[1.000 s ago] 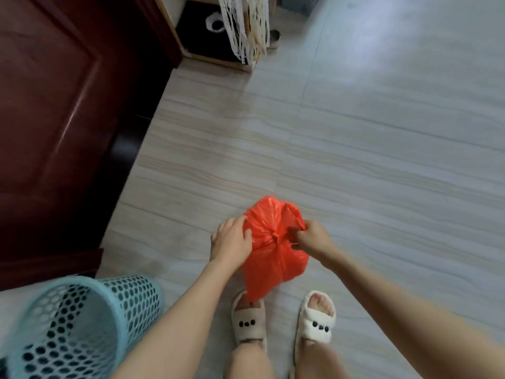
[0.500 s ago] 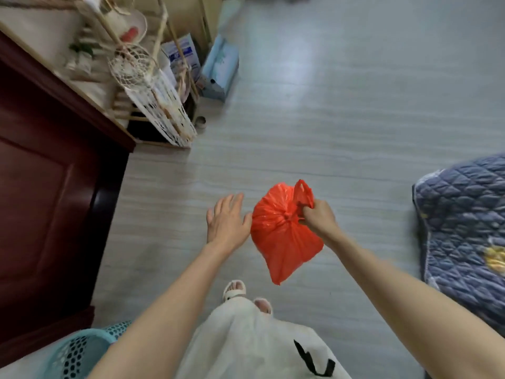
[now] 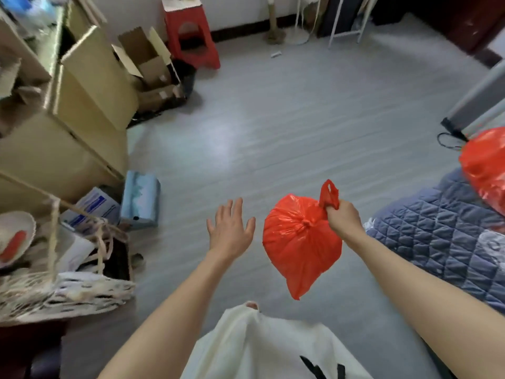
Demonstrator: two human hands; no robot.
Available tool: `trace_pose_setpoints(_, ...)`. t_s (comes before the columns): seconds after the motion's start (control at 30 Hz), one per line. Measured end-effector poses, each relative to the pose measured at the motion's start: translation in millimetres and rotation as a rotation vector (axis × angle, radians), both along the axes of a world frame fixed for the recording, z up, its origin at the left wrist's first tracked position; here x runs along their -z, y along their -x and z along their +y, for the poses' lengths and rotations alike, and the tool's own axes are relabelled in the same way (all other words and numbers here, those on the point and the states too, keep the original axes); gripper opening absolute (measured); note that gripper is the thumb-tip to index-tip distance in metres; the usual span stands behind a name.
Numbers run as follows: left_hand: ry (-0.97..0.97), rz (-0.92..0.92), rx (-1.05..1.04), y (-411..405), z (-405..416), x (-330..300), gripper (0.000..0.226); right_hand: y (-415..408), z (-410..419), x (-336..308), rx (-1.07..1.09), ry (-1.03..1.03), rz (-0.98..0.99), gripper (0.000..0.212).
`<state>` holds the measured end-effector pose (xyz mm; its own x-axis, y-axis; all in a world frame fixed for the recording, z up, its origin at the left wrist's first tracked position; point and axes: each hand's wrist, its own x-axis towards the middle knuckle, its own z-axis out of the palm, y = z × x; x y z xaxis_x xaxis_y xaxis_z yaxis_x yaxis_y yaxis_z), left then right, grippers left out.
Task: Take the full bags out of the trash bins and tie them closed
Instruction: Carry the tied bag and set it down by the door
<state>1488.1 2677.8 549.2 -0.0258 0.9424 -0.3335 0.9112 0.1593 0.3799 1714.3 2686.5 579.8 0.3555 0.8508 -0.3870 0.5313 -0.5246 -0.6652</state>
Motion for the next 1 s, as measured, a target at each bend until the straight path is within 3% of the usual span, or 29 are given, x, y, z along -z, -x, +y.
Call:
trace_pose_setpoints(0.3, -0.043, -0.007, 0.287, -170.7, 277.3, -13.2, 0.061, -143.7, 229.9, -20.6, 0.243, -0.108, 0.045, 0.021)
trace_pose_setpoints(0.7, -0.185, -0.025, 0.418, -395.2, 580.0, -51.5, 0.055, -353.3, 515.9, -34.6, 0.357, -0.1, 0.058, 0.026)
trace_pose_setpoints(1.0, -0.141, -0.041, 0.544, -581.7, 828.2, -22.1, 0.053, -550.0, 736.6, -17.7, 0.518, -0.133, 0.075, 0.018)
